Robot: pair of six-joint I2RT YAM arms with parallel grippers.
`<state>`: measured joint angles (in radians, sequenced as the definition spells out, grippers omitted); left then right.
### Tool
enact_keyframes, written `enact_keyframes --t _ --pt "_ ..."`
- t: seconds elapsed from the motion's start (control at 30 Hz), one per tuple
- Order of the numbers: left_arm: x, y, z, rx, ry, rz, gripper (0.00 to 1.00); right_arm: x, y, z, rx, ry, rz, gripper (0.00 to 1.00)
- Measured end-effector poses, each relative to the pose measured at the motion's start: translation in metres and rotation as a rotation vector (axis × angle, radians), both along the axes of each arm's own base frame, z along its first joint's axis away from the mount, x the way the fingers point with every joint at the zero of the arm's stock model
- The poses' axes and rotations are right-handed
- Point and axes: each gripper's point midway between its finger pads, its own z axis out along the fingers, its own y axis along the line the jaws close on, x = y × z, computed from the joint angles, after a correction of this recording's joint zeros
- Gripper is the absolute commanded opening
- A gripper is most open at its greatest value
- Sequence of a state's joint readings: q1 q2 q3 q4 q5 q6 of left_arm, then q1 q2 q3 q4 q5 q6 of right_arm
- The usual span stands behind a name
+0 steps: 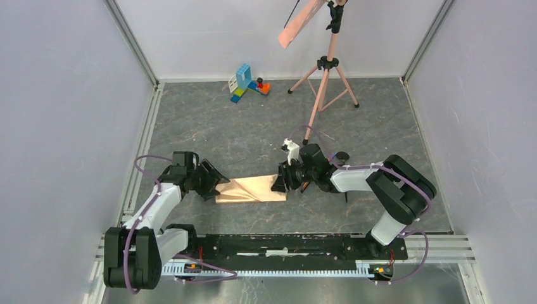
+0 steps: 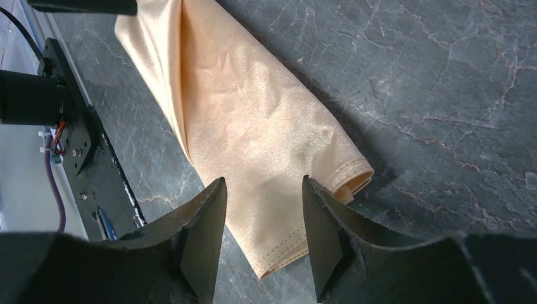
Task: Fold the napkin into a case and place the utensils inside
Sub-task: Rotate the smaller rectangle-folded napkin at the center of the board.
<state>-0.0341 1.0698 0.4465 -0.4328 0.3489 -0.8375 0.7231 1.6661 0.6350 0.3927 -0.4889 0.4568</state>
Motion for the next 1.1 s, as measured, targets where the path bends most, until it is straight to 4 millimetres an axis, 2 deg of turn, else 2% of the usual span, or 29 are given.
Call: enact_keyframes --t 0.13,0.27,0.33,0.43,0.57,0.6,0.7,0.8,0.9,1.0,1.1 --pt "0.008 0.001 0.025 0.011 -0.087 -0.008 0.72 -0.002 0.001 0.01 -0.004 0.002 0.015 0.54" --pt "0.023 0.001 0.044 0.009 -0.153 -0.008 0.72 0.007 0.011 0.028 0.028 -0.027 0.022 0.54" --pt "0.03 0.001 0.039 0.01 -0.137 -0.009 0.71 0.01 0.013 0.032 0.036 -0.038 0.021 0.54" --pt "0.032 0.001 0.022 0.015 -0.077 -0.009 0.71 0.01 0.012 0.029 0.03 -0.039 0.013 0.53" --pt "0.033 0.005 -0.002 0.044 -0.007 -0.012 0.73 0.001 0.002 0.003 -0.011 -0.003 0.005 0.52" --pt "0.033 0.005 -0.003 0.046 -0.001 -0.013 0.73 -0.002 -0.001 -0.003 -0.02 0.011 0.005 0.52" --pt "0.036 0.008 0.001 0.071 -0.018 -0.023 0.76 -0.003 0.0 -0.002 -0.013 -0.001 0.013 0.53" --pt "0.036 0.014 0.014 0.111 -0.065 -0.025 0.77 -0.006 -0.003 0.001 -0.028 -0.009 0.018 0.54" --pt "0.038 0.014 0.036 0.12 -0.143 -0.036 0.78 -0.005 -0.002 0.009 -0.032 -0.014 0.022 0.55" --pt "0.043 0.009 0.06 0.096 -0.223 -0.064 0.8 0.002 0.004 0.019 -0.017 -0.031 0.023 0.54" --pt "0.045 0.001 0.072 0.06 -0.253 -0.099 0.8 0.004 0.007 0.024 -0.006 -0.04 0.022 0.55"
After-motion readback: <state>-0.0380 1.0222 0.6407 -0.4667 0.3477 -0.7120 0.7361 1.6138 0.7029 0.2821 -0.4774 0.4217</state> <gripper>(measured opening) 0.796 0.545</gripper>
